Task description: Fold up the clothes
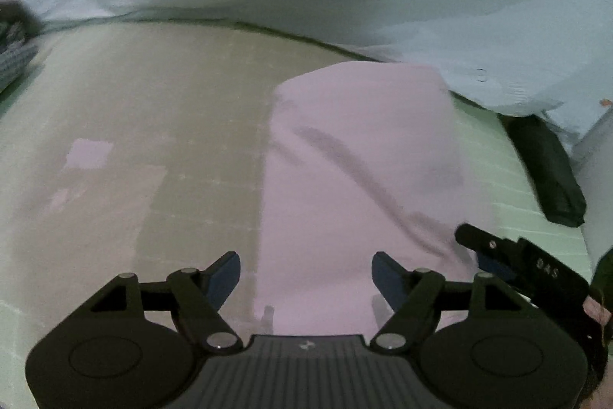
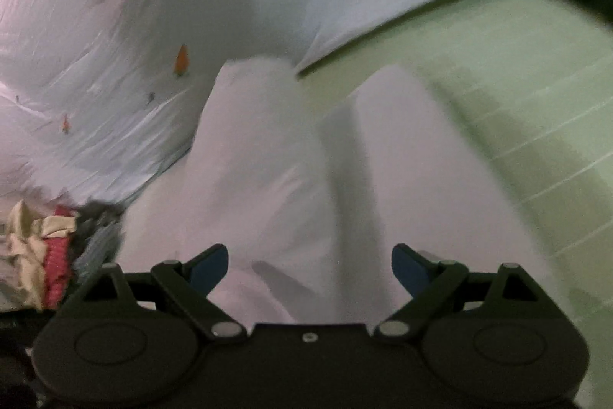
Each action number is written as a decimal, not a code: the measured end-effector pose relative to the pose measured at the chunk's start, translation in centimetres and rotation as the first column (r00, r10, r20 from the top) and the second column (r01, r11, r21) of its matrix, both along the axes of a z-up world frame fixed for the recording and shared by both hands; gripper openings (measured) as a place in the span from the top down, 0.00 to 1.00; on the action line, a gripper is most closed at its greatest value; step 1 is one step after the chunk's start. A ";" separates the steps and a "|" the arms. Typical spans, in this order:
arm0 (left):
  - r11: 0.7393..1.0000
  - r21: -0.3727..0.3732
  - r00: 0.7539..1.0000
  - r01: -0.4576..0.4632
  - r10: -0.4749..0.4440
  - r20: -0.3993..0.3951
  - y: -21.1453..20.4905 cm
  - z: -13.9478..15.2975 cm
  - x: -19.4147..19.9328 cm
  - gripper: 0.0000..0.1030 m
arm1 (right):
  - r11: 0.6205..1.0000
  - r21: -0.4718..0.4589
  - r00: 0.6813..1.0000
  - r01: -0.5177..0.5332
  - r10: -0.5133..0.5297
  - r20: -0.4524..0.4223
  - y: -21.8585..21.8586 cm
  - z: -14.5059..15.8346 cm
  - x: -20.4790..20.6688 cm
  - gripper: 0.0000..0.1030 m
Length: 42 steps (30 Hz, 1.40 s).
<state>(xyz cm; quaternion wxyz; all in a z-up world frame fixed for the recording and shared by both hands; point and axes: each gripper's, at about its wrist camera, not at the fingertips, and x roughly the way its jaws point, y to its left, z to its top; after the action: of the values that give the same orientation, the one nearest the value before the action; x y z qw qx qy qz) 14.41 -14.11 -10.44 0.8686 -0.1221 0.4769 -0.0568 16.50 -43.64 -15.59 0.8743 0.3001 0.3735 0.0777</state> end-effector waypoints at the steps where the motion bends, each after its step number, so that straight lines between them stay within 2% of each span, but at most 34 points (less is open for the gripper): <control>1: 1.000 0.003 1.000 -0.006 0.006 -0.006 0.8 0.0 0.1 0.26 | 1.000 0.025 1.000 -0.005 0.006 -0.016 0.5 -0.5 0.5 0.10; 3: 1.000 -0.005 1.000 -0.020 0.020 -0.013 2.3 0.0 0.0 0.25 | 0.997 0.074 0.998 -0.001 0.006 -0.056 1.2 -1.7 1.5 0.10; 4: 1.000 -0.012 0.999 -0.028 0.028 -0.017 3.0 -0.1 0.0 0.25 | 0.995 0.105 0.998 0.003 0.004 -0.069 1.4 -2.1 1.9 0.15; 5: 0.999 -0.018 0.999 -0.034 0.034 -0.020 3.6 -0.1 -0.1 0.25 | 0.990 0.143 0.998 0.003 0.006 -0.068 1.5 -2.3 2.1 0.27; 6: 0.999 -0.022 0.999 -0.038 0.038 -0.019 3.9 -0.2 0.0 0.24 | 0.985 0.173 0.998 0.006 0.006 -0.067 1.6 -2.4 2.2 0.34; 7: 0.999 -0.023 0.999 -0.043 0.042 -0.017 4.2 -0.2 0.1 0.24 | 0.983 0.182 0.998 0.007 0.004 -0.060 1.7 -2.2 2.2 0.47; 8: 0.999 -0.026 0.999 -0.046 0.046 -0.015 4.4 -0.2 0.1 0.24 | 0.984 0.178 0.999 0.001 0.007 -0.043 1.8 -1.8 2.1 0.66; 10: 0.998 -0.046 0.999 -0.053 0.052 -0.014 4.5 -0.2 0.4 0.24 | 0.980 0.197 1.000 0.004 -0.006 0.013 1.7 -0.5 1.6 0.83; 14: 0.993 -0.112 0.999 -0.037 0.036 -0.008 3.9 -0.6 1.1 0.24 | 0.973 0.226 0.988 0.042 -0.074 0.135 0.3 4.0 -0.2 0.87; 17: 0.989 -0.150 1.000 -0.016 0.016 -0.002 2.7 -0.9 1.6 0.24 | 0.954 0.272 0.971 0.123 -0.173 0.168 -3.0 5.4 -1.8 0.87; 18: 0.989 -0.150 1.000 -0.007 0.006 -0.002 2.1 -1.0 1.8 0.24 | 0.956 0.246 0.967 0.160 -0.202 0.158 -4.2 5.2 -2.1 0.86; 19: 0.989 -0.147 1.000 0.003 -0.003 -0.003 1.4 -1.1 1.9 0.24 | 0.964 0.182 0.966 0.194 -0.220 0.134 -5.2 5.0 -2.3 0.81; 20: 0.990 -0.137 1.000 0.012 -0.013 -0.008 0.7 -1.2 2.0 0.24 | 0.970 0.104 0.969 0.219 -0.229 0.093 -6.0 4.5 -2.2 0.59; 22: 0.993 -0.111 0.999 0.031 -0.034 -0.023 -0.8 -1.6 2.1 0.24 | 0.970 -0.096 0.971 0.225 -0.231 -0.058 -7.0 3.1 -1.6 0.30; 23: 0.994 -0.098 0.999 0.039 -0.042 -0.032 -1.5 -1.8 2.1 0.24 | 0.961 -0.176 0.965 0.212 -0.234 -0.115 -7.4 2.4 -1.4 0.29; 24: 0.995 -0.087 0.998 0.041 -0.045 -0.040 -2.1 -2.0 2.0 0.24 | 0.958 -0.212 0.965 0.194 -0.225 -0.135 -7.7 1.9 -1.6 0.29; 25: 0.996 -0.080 0.998 0.038 -0.042 -0.051 -2.6 -2.2 2.0 0.24 | 0.959 -0.215 0.966 0.185 -0.217 -0.138 -8.0 1.5 -1.8 0.28; 27: 0.997 -0.079 0.997 0.023 -0.029 -0.072 -3.3 -2.5 1.9 0.24 | 0.968 -0.157 0.966 0.197 -0.219 -0.136 -9.3 1.1 -2.6 0.21; 29: 0.997 -0.078 0.996 0.007 -0.013 -0.089 -4.0 -2.8 1.7 0.24 | 0.970 -0.104 0.963 0.219 -0.232 -0.138 -10.4 0.7 -3.1 0.21; 31: 0.998 -0.056 0.995 -0.001 -0.004 -0.099 -4.9 -3.0 1.2 0.24 | 0.970 -0.106 0.963 0.218 -0.231 -0.140 -10.5 0.5 -2.7 0.20; 35: 1.000 -0.011 0.993 -0.010 0.009 -0.118 -6.3 -3.7 0.7 0.24 | 0.984 -0.059 0.977 0.167 -0.173 -0.124 -11.7 0.0 -2.6 0.18; 39: 1.000 0.008 0.995 -0.016 0.017 -0.096 -6.9 -4.1 0.5 0.24 | 0.997 -0.016 0.991 0.077 -0.079 -0.112 -12.2 -0.4 -1.4 0.14; 42: 1.000 0.023 0.996 0.014 -0.012 -0.092 -7.4 -4.4 0.9 0.24 | 1.000 0.006 0.993 0.011 -0.010 -0.117 -12.2 -0.8 0.1 0.14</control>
<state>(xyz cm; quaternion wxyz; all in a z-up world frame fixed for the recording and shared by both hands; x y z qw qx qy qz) 15.27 -21.52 -14.83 0.8467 -0.1113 0.5178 -0.0513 16.56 -55.84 -16.37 0.8503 0.3091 0.4222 0.0566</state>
